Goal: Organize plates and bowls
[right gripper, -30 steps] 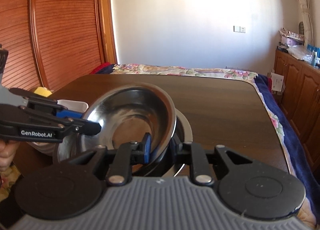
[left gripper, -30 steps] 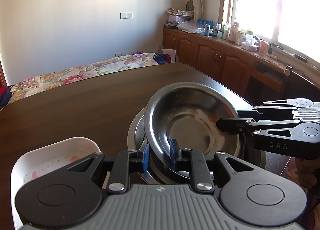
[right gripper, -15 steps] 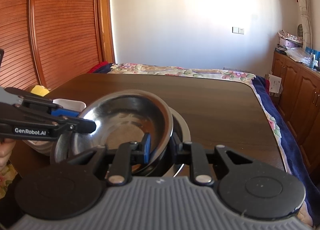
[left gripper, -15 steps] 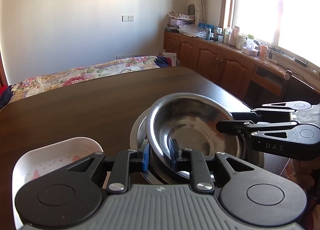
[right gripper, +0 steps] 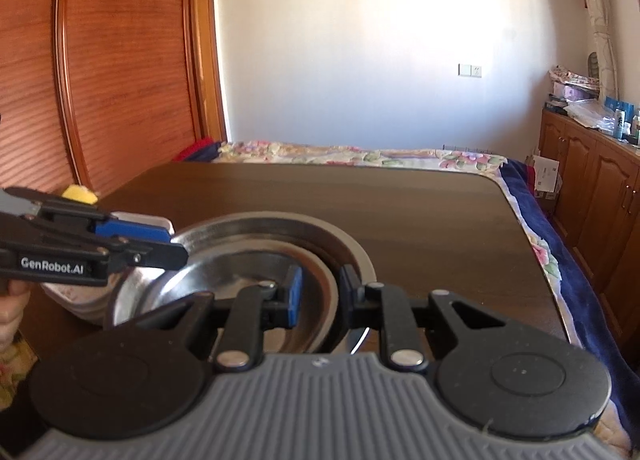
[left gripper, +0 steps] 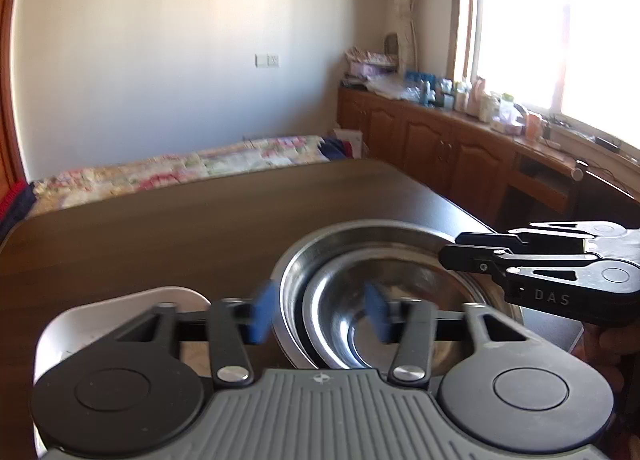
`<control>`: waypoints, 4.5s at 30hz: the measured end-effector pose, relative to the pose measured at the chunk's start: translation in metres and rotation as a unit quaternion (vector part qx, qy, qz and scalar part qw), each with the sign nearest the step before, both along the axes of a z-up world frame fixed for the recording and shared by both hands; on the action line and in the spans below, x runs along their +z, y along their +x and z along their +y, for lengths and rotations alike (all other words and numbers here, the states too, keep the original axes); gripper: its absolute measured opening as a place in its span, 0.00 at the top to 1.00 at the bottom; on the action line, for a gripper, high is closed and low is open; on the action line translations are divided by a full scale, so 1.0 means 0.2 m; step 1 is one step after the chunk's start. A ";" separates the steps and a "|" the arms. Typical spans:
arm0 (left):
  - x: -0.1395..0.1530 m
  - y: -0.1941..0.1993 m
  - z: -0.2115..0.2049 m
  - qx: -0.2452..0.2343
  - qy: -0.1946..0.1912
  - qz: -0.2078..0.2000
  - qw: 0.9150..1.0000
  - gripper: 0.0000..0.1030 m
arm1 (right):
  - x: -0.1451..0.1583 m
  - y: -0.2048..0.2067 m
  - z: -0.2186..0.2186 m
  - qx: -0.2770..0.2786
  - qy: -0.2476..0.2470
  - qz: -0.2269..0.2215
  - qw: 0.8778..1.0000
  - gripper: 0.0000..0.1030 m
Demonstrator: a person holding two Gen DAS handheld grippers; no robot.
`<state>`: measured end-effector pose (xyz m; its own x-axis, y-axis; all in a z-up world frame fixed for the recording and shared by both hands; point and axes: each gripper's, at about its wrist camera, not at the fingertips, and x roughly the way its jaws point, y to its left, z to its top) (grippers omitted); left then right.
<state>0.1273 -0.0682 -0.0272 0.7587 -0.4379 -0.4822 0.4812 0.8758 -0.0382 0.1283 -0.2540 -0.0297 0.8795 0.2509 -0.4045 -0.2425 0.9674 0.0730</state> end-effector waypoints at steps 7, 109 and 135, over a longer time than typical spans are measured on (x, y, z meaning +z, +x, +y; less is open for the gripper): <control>-0.06 -0.03 0.02 0.035 -0.024 -0.027 0.999 0.19 | -0.04 -0.05 0.00 -0.031 0.012 -0.054 0.998 0.53; -0.03 -0.13 0.70 0.192 -0.035 -0.013 0.981 0.44 | -0.02 0.09 0.55 0.113 0.033 -0.029 0.993 0.44; 0.17 -0.35 0.44 0.201 0.026 -0.084 0.976 0.00 | 0.13 -0.22 0.25 -0.020 0.026 -0.069 0.997 0.00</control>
